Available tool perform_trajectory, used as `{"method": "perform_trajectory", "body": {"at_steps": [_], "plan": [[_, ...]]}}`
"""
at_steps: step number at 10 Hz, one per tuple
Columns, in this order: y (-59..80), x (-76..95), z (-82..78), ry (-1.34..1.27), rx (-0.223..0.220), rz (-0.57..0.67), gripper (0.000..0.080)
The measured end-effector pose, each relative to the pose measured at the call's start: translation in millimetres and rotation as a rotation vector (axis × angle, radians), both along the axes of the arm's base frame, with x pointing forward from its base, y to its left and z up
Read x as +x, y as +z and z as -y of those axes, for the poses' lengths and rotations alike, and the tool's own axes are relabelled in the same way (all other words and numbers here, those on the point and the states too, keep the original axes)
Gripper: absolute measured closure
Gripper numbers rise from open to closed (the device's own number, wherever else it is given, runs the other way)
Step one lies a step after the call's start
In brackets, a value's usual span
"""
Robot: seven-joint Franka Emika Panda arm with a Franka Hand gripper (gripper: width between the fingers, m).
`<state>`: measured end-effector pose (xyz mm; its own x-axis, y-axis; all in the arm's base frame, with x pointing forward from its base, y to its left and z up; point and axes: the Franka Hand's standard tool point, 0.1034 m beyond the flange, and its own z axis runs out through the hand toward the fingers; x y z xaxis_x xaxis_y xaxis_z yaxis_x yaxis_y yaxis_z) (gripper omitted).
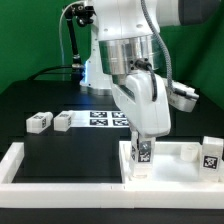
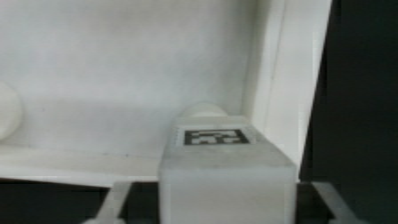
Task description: Assemble square table
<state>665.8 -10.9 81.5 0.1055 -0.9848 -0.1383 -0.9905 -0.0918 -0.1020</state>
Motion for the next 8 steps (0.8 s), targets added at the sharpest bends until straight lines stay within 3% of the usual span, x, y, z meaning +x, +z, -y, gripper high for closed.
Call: {"method": "perform_trajectory", "body": {"at_steps": [1, 2, 3, 4, 5, 8], "plan": [[-0.3, -0.1, 0.1, 0.038, -0.004, 0.005, 0.0447], [-0.4, 0.1, -0.6, 0.077, -0.014, 0.010, 0.0447], [-0.6, 3.3, -4.0, 0.324, -0.073, 0.050, 0.0260], [-2.5, 5.0, -10.2, 0.593, -0.102, 0.092, 0.0184], [-1.9, 4.4, -15.8, 0.616, -0.101, 0.094, 0.0184], [-2.7, 4.1, -12.6, 0.866, -0.130, 0.119, 0.0152]]}}
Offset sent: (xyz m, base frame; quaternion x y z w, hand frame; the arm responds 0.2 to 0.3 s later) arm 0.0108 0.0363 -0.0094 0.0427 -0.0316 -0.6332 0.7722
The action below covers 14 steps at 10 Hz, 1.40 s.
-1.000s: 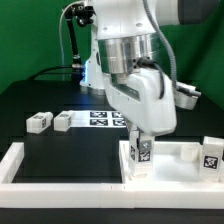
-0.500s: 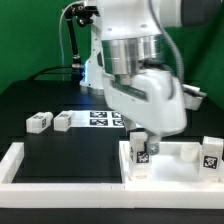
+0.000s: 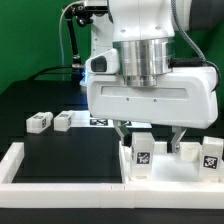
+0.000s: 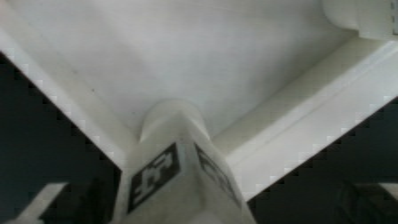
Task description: Assemble square table
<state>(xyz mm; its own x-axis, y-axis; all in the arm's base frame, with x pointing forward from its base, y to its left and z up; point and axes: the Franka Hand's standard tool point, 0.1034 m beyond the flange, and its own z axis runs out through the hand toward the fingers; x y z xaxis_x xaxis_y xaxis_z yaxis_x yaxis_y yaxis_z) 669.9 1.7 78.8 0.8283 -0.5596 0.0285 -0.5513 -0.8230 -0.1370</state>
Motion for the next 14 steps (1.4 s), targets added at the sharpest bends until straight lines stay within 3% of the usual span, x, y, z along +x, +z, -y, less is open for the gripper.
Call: {"method": "perform_trajectory", "body": {"at_steps": [2, 4, 5, 7, 8, 9, 11, 14], "plan": [[2.1, 1.4, 6.9, 0.449, -0.098, 0.025, 0.0151], [2.4, 1.6, 10.5, 0.716, -0.132, 0.034, 0.0151], [2.1, 1.5, 10.0, 0.661, -0.126, 0.031, 0.0151], [1.9, 1.3, 10.7, 0.661, -0.127, 0.030, 0.0407], [2.0, 1.4, 10.2, 0.565, -0.117, 0.025, 0.0407], [1.9, 1.4, 10.5, 0.521, -0.113, 0.022, 0.0511], [1.9, 1.2, 11.1, 0.379, -0.099, 0.012, 0.0511], [1.0, -0.8, 15.9, -0.191, -0.014, -0.067, 0.0510]]}}
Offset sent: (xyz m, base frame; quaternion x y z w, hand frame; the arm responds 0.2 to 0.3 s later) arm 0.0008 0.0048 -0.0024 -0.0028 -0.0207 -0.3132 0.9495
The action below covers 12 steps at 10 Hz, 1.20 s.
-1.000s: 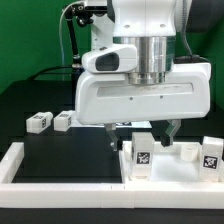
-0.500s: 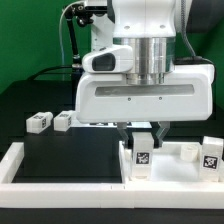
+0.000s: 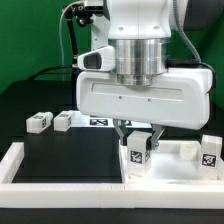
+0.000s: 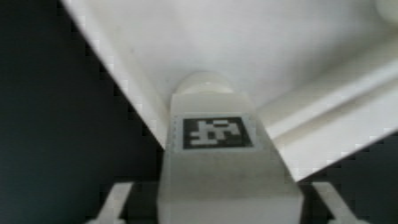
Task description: Assemble square table
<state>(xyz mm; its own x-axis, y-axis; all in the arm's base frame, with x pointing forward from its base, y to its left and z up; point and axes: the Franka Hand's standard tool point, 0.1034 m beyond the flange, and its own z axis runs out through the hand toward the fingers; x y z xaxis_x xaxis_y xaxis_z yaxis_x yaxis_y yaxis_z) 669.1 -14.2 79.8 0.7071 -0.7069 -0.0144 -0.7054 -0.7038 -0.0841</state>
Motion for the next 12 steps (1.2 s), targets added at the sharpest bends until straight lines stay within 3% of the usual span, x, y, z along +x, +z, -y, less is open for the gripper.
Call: {"method": "perform_trajectory", "body": {"at_steps": [1, 6, 9, 10, 11, 12], "plan": [[-0.9, 1.3, 4.1, -0.175, 0.048, -0.005, 0.0510], [-1.5, -0.8, 1.6, -0.476, 0.079, -0.031, 0.0509], [-2.1, 1.8, -9.4, -0.990, 0.161, -0.076, 0.0509], [-2.3, 1.1, -9.5, -1.027, 0.180, -0.074, 0.0509], [-3.0, 1.1, -9.8, -1.005, 0.178, -0.072, 0.0434], [-3.4, 0.9, -10.3, -0.970, 0.175, -0.068, 0.0297]]}}
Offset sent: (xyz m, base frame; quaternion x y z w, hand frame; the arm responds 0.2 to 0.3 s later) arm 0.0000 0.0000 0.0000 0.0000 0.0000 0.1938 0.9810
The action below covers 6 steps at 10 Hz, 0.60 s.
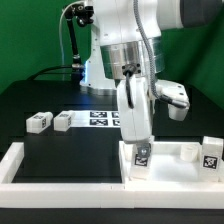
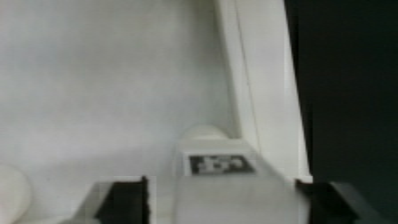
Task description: Assemble square table
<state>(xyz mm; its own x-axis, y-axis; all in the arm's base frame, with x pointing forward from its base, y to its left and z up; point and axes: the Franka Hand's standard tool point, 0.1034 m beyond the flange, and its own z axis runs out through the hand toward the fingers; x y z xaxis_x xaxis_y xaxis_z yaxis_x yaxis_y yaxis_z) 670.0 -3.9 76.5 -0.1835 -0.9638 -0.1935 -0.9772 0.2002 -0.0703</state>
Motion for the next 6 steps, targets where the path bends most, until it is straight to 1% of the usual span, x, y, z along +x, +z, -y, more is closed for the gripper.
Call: {"method": "perform_trajectory", "body": {"at_steps": [1, 2, 3, 6], "plan": [[-0.1, -0.7, -0.3, 0.163, -0.034, 0.019, 0.0297], [0.0, -0.6, -1.1, 0.382, -0.071, 0.048, 0.0178], [0.7, 0.2, -4.7, 0.670, -0.120, 0.079, 0.0157], [-0.1, -0.1, -4.0, 0.862, -0.135, 0.109, 0.0152]]}}
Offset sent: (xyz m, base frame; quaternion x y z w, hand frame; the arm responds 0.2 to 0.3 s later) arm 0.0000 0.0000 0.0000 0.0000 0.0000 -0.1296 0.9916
